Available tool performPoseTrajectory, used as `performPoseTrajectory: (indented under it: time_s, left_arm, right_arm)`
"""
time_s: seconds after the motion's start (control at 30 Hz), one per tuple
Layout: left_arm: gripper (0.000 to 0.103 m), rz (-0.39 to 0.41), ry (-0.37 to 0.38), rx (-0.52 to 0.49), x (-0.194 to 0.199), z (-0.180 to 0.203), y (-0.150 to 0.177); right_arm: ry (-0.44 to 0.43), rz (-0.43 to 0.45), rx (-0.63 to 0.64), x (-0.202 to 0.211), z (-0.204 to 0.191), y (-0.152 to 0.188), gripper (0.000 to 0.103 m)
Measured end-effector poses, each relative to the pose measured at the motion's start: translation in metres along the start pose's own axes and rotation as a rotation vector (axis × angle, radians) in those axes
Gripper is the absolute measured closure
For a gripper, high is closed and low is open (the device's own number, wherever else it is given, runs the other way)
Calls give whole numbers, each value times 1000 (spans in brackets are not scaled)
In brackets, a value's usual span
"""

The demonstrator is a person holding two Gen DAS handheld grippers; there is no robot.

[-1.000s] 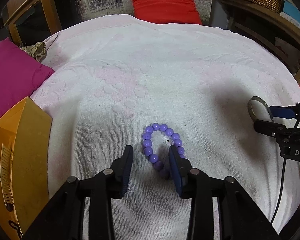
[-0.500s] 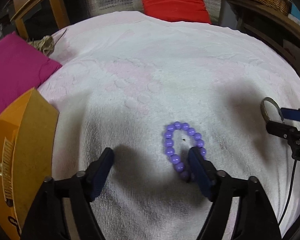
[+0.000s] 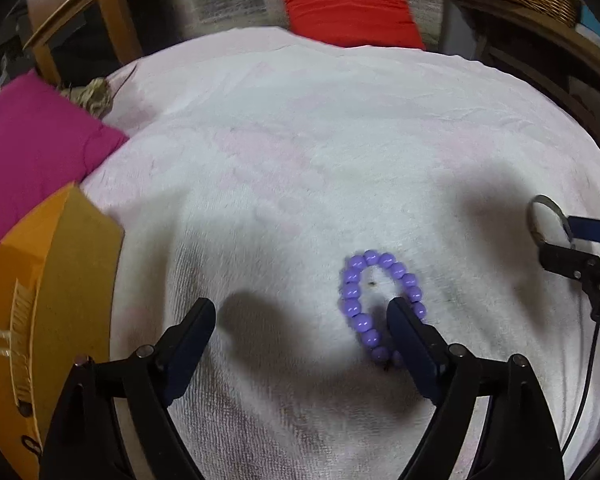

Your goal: Organize jewelry

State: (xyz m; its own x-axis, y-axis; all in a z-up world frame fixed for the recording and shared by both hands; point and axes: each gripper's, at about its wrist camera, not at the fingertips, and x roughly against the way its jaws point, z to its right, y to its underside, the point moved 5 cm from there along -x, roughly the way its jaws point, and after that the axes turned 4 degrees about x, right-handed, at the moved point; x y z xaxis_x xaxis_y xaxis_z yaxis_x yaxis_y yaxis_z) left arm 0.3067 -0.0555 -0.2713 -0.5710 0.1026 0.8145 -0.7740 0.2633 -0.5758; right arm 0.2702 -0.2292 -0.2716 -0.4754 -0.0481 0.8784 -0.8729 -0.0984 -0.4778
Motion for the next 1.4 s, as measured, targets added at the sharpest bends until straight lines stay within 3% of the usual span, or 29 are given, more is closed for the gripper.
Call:
performPoseTrajectory:
  time_s: [0.03, 0.1, 0.57, 0.67, 0.73, 0.8, 0.87, 1.03, 1.4]
  left_arm:
    - [17, 2, 8, -6, 0, 2, -1]
    - [33, -5, 45, -10, 1, 9, -1]
    - [27, -21, 122, 4, 4, 30, -5]
    - [27, -25, 110, -5, -1, 33, -3]
    - [37, -14, 121, -4, 0, 35, -5]
    - [59, -10, 127, -5, 0, 35, -5]
    - [73, -4, 136, -16, 1, 36, -5]
    - [91, 13, 165, -19, 7, 34, -7]
    - [93, 71, 172, 8, 39, 10, -6]
  right_arm:
    - [0, 0, 0, 0, 0, 0, 40]
    - [0, 1, 0, 0, -1, 0, 40]
    - [-6, 7, 7, 4, 1, 5, 40]
    - [-2, 8, 12, 4, 1, 6, 40]
    - [-2, 8, 12, 5, 0, 6, 40]
    - [-1, 10, 8, 6, 0, 7, 40]
    - [-1, 10, 7, 6, -1, 7, 41]
    - [1, 11, 0, 7, -1, 6, 41]
    - [-32, 33, -3, 15, -16, -1, 41]
